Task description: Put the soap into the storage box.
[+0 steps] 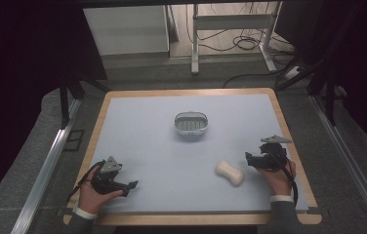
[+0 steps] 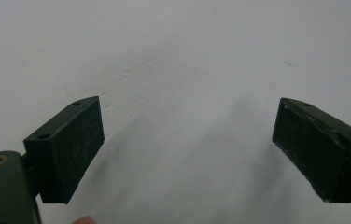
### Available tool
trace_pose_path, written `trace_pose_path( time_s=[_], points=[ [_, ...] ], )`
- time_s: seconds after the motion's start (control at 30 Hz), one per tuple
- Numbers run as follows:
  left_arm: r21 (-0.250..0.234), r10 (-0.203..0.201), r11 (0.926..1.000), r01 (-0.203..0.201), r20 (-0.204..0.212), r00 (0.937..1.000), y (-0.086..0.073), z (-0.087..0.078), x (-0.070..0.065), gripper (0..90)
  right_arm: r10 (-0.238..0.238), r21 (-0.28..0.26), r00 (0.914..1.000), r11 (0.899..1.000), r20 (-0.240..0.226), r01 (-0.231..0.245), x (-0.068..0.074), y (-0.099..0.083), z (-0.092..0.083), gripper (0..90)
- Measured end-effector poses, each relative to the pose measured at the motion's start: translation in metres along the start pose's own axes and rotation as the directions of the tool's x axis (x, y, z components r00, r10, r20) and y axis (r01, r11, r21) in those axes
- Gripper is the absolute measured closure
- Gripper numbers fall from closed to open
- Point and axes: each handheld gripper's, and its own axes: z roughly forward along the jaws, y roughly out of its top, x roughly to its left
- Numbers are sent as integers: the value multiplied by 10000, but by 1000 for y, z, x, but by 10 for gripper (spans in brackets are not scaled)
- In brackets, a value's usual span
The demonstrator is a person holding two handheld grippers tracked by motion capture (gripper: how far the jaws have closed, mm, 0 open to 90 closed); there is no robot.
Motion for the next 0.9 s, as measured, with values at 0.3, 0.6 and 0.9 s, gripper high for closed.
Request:
trace_pose_path(
  time_s=[0.3,0.6,0.9],
  points=[
    [17,29,10000,-29,28,10000,0,1,-1,94,-8,-62,10000,10000,-58,7,-3,-1,-3,119],
    [48,60,10000,-61,30,10000,0,2,-1,94,-58,-184,10000,9998,21,59,-4,-2,-3,112],
    [37,60,10000,-60,16,10000,0,1,0,93,-296,-485,9995,9984,-113,290,-1,0,-8,121]
  ],
)
